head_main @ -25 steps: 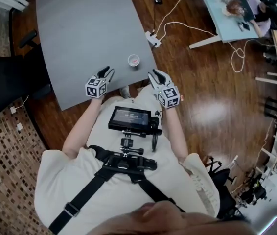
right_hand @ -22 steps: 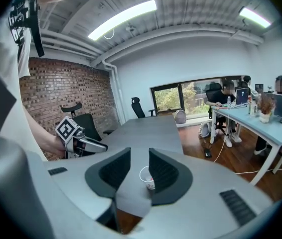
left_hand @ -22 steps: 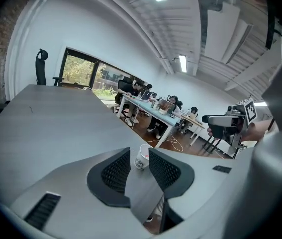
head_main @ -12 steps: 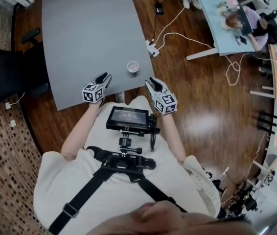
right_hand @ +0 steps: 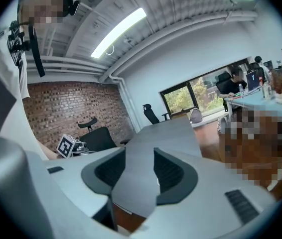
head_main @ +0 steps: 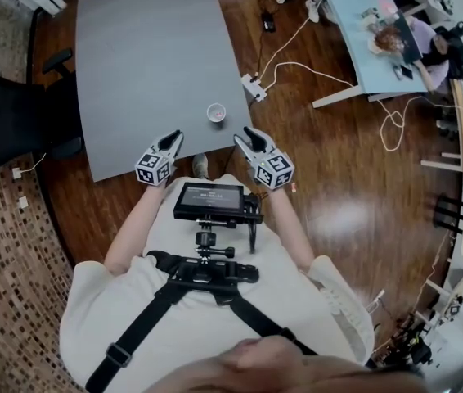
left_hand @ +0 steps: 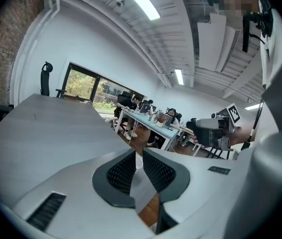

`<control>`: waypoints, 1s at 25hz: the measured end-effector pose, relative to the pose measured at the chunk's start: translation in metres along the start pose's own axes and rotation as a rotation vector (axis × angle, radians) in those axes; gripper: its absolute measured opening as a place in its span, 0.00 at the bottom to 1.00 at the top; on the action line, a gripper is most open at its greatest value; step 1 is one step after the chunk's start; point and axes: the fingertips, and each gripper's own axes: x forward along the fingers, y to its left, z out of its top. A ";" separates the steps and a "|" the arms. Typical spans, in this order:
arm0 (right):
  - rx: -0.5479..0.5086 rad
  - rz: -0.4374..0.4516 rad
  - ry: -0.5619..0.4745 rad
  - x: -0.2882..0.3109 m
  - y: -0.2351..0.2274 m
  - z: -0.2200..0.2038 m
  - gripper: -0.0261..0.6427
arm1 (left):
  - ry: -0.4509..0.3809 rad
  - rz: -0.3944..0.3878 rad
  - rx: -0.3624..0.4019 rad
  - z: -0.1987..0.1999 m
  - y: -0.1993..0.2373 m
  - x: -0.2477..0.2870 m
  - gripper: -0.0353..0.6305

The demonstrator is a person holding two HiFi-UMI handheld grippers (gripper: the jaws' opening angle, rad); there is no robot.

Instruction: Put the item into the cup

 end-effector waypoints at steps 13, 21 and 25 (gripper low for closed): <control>-0.081 -0.008 -0.065 -0.090 -0.011 0.022 0.34 | -0.052 0.096 -0.073 0.002 -0.070 -0.015 0.12; -0.131 0.024 -0.072 -0.121 -0.008 0.009 0.33 | -0.148 0.185 -0.038 -0.001 -0.107 -0.058 0.12; -0.153 0.011 -0.017 -0.112 -0.006 0.007 0.33 | -0.120 0.225 -0.065 -0.017 -0.102 -0.065 0.12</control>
